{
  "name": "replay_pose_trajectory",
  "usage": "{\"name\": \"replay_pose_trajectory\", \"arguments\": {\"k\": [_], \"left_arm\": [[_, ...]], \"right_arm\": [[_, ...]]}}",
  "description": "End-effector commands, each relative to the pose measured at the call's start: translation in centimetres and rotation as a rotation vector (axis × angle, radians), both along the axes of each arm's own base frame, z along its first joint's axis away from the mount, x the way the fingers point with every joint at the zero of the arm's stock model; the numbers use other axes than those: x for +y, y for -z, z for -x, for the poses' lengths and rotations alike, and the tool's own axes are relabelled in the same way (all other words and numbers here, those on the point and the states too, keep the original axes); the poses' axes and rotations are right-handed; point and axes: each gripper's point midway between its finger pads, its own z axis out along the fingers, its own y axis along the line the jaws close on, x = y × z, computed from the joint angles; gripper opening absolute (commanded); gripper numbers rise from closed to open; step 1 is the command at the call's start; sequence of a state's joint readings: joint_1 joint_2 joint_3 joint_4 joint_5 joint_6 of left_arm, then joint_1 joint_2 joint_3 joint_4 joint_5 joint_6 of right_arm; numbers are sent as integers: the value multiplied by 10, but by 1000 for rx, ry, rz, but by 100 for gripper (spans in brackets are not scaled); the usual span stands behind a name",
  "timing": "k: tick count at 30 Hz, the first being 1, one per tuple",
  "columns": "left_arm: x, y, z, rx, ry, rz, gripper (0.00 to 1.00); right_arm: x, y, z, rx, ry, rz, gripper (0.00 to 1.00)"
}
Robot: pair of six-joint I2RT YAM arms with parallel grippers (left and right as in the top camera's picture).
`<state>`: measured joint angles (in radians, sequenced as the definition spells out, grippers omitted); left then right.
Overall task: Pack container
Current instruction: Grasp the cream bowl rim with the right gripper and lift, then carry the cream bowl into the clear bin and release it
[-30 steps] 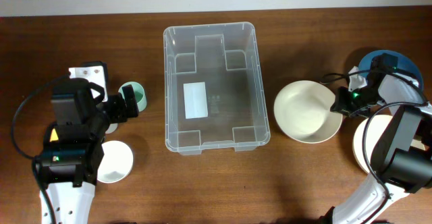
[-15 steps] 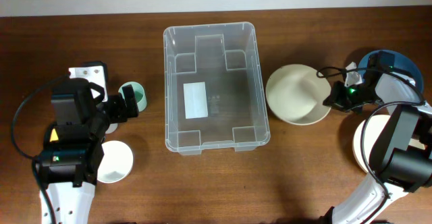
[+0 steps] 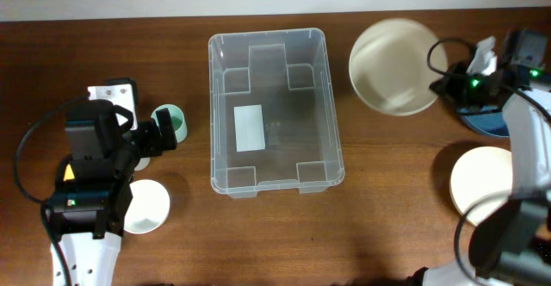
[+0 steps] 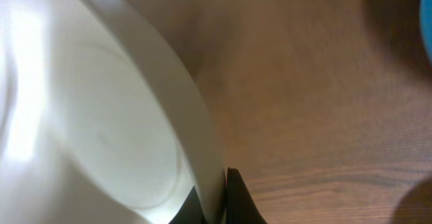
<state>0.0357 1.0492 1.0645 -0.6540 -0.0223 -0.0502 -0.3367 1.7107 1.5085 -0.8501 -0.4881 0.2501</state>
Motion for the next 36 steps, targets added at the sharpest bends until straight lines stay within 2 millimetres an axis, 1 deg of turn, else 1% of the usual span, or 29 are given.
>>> {"name": "replay_pose_trajectory", "arguments": {"k": [1, 3, 5, 6, 10, 13, 15, 18, 21, 23, 24, 26, 27, 29, 32, 36], "left_arm": [[1, -9, -3, -23, -7, 5, 99], [1, -9, -3, -23, -7, 5, 100], [1, -9, -3, -23, -7, 5, 99], [1, -9, -3, -23, -7, 5, 100], [1, -9, -3, -23, -6, 5, 100], [1, -9, -3, -23, -6, 5, 99], [1, -9, -3, -23, -6, 5, 99], [1, -9, -3, -23, -6, 5, 99], [1, -9, -3, -23, -6, 6, 99], [1, -9, -3, -23, -4, 7, 99], [1, -9, -3, -23, -4, 7, 99], [1, -9, -3, -23, -4, 7, 99], [1, -9, -3, -23, -4, 7, 99], [1, -9, -3, -21, -4, 7, 99], [1, -9, -2, -20, -4, 7, 99], [1, -9, -2, -20, -4, 7, 99]], "right_arm": [[34, -64, 0, -120, 20, 7, 4], [58, -81, 2, -145, 14, 14, 4], [83, -90, 3, -155, 9, 19, 4], [102, -93, 2, -161, -3, 19, 4], [157, -88, 0, -152, 0, 40, 4], [190, -76, -6, -150, 19, 84, 4], [212, -64, -11, -151, 15, 107, 4], [234, -43, -20, -139, 21, 122, 4], [257, -18, -35, -139, -8, 127, 4], [269, 4, -44, -126, -20, 130, 4], [272, 16, -47, -103, -6, 123, 4], [274, 40, -48, -45, 36, 106, 4], [274, 56, -49, -6, 62, 101, 4], [275, 70, -49, 25, 78, 100, 4], [275, 86, -49, 52, 75, 114, 4], [275, 89, -49, 58, 74, 118, 4]]}}
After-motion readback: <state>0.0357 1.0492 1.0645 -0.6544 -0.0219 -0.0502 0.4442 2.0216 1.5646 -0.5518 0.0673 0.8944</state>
